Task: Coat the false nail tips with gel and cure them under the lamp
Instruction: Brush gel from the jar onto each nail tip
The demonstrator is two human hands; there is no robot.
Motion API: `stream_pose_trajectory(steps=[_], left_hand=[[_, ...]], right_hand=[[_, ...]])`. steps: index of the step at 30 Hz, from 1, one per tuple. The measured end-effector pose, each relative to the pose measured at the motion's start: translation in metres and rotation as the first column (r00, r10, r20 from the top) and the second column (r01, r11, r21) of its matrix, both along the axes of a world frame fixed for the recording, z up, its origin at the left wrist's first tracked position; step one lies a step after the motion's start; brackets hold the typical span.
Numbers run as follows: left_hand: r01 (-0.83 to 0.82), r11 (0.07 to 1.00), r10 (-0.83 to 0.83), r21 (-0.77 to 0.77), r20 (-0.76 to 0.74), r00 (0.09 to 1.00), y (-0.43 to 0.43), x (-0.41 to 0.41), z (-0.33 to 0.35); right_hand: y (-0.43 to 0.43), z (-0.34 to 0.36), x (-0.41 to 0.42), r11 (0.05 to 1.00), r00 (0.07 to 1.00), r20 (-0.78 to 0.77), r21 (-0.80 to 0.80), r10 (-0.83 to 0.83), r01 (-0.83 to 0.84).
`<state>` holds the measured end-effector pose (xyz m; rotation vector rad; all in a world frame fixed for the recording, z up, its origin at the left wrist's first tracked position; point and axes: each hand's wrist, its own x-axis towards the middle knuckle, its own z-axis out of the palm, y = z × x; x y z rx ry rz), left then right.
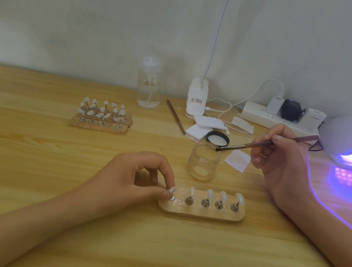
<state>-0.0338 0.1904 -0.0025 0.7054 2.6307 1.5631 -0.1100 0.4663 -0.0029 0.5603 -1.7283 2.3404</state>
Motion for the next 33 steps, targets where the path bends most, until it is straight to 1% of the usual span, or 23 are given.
stream_pose_trajectory(steps=[7,18,22,24,26,27,31,33], left_hand=[[0.007,0.999,-0.004,-0.047,0.073,0.997,0.002,-0.002,0.000],[-0.034,0.997,0.040,-0.067,0.084,0.996,0.004,-0.001,-0.002],[-0.043,0.995,0.047,-0.085,0.039,0.998,0.003,-0.002,-0.004],[-0.039,0.985,0.038,-0.167,-0.006,0.999,0.001,-0.002,-0.006],[-0.008,0.954,-0.011,-0.300,-0.062,0.998,0.000,-0.001,-0.009],[0.008,0.942,-0.037,-0.335,-0.080,0.996,0.000,0.000,-0.010],[0.030,0.942,-0.068,-0.333,-0.103,0.992,0.000,0.004,-0.011],[0.026,0.933,-0.073,-0.360,-0.118,0.990,-0.001,0.004,-0.010]], right_hand=[[-0.001,0.001,0.000,0.999,1.000,0.007,0.028,0.015,-0.015],[-0.002,0.001,0.000,0.999,1.000,0.023,0.039,0.005,-0.006],[-0.002,0.001,0.001,0.999,0.999,0.036,0.037,0.007,-0.008],[-0.002,0.002,0.001,0.999,0.999,0.035,0.035,0.003,-0.004],[-0.002,0.002,0.002,0.999,1.000,0.030,0.036,-0.004,0.003],[-0.002,0.002,0.002,0.999,1.000,0.029,0.038,-0.005,0.004],[-0.003,0.002,0.002,0.999,0.999,0.037,0.044,0.002,-0.004],[-0.003,0.002,0.002,0.999,0.999,0.047,0.050,0.007,-0.009]])
